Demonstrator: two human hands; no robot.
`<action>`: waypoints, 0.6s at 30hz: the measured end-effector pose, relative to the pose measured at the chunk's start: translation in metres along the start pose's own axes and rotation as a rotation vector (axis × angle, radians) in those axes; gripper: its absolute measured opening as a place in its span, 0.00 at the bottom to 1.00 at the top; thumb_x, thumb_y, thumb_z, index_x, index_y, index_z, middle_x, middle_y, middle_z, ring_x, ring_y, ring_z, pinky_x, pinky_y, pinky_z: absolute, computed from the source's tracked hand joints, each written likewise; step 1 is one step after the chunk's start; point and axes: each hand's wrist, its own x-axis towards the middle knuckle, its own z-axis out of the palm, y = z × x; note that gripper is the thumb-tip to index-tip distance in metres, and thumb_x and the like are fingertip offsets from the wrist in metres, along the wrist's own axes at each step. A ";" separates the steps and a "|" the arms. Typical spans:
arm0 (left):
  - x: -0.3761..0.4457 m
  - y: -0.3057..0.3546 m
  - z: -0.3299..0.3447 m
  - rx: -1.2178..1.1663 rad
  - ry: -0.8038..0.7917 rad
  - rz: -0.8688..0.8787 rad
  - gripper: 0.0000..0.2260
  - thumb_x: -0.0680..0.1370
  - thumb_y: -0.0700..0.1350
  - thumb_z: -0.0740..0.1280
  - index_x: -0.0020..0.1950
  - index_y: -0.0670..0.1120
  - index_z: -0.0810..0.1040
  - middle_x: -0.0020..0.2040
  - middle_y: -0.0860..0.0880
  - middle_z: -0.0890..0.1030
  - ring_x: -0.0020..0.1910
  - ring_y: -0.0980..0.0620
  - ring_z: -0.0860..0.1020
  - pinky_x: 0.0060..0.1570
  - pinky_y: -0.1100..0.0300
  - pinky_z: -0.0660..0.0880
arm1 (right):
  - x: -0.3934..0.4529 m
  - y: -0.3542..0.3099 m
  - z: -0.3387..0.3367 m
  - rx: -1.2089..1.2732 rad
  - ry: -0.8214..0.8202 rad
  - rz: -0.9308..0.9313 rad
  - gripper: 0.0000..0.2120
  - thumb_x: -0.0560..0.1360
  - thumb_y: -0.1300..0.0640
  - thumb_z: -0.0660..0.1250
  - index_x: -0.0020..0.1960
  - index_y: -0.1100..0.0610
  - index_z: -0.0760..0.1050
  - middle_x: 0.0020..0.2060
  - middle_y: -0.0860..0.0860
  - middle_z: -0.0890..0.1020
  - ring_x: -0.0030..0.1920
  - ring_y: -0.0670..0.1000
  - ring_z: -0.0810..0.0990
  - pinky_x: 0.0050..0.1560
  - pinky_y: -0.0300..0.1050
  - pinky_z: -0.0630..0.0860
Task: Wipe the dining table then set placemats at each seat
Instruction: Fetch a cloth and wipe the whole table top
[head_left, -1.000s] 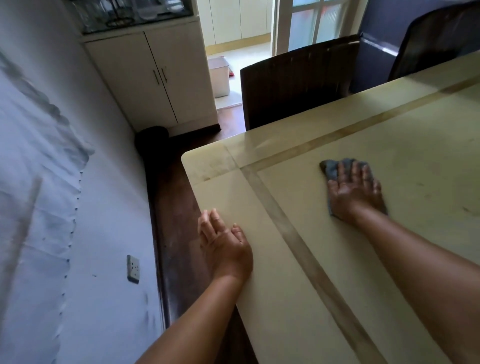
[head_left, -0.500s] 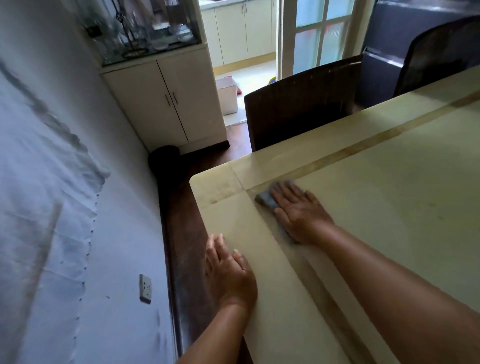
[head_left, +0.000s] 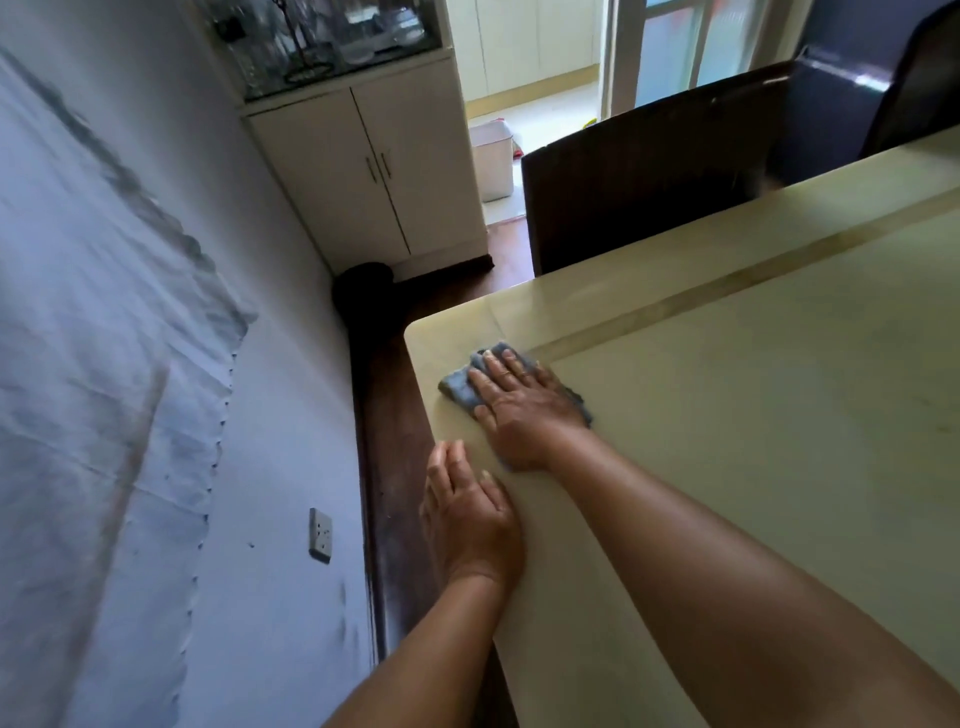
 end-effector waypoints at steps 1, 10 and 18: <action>-0.002 0.001 0.000 0.013 0.009 0.002 0.29 0.73 0.52 0.47 0.72 0.45 0.61 0.75 0.45 0.59 0.73 0.48 0.60 0.70 0.54 0.58 | -0.010 0.011 -0.002 0.010 -0.002 0.010 0.27 0.80 0.45 0.43 0.77 0.47 0.42 0.77 0.44 0.41 0.75 0.46 0.36 0.72 0.48 0.37; -0.007 0.007 -0.003 0.219 -0.030 -0.015 0.22 0.79 0.50 0.53 0.72 0.44 0.60 0.76 0.44 0.58 0.75 0.46 0.52 0.73 0.49 0.50 | -0.137 0.133 -0.033 0.046 0.094 0.571 0.27 0.81 0.47 0.43 0.77 0.49 0.40 0.77 0.47 0.39 0.76 0.48 0.37 0.74 0.53 0.40; -0.003 0.080 0.020 0.133 -0.105 0.279 0.17 0.76 0.44 0.58 0.64 0.43 0.67 0.65 0.42 0.65 0.65 0.43 0.64 0.68 0.49 0.61 | -0.177 0.078 -0.008 0.106 0.134 0.602 0.29 0.80 0.46 0.44 0.76 0.51 0.36 0.76 0.50 0.36 0.75 0.50 0.34 0.72 0.51 0.33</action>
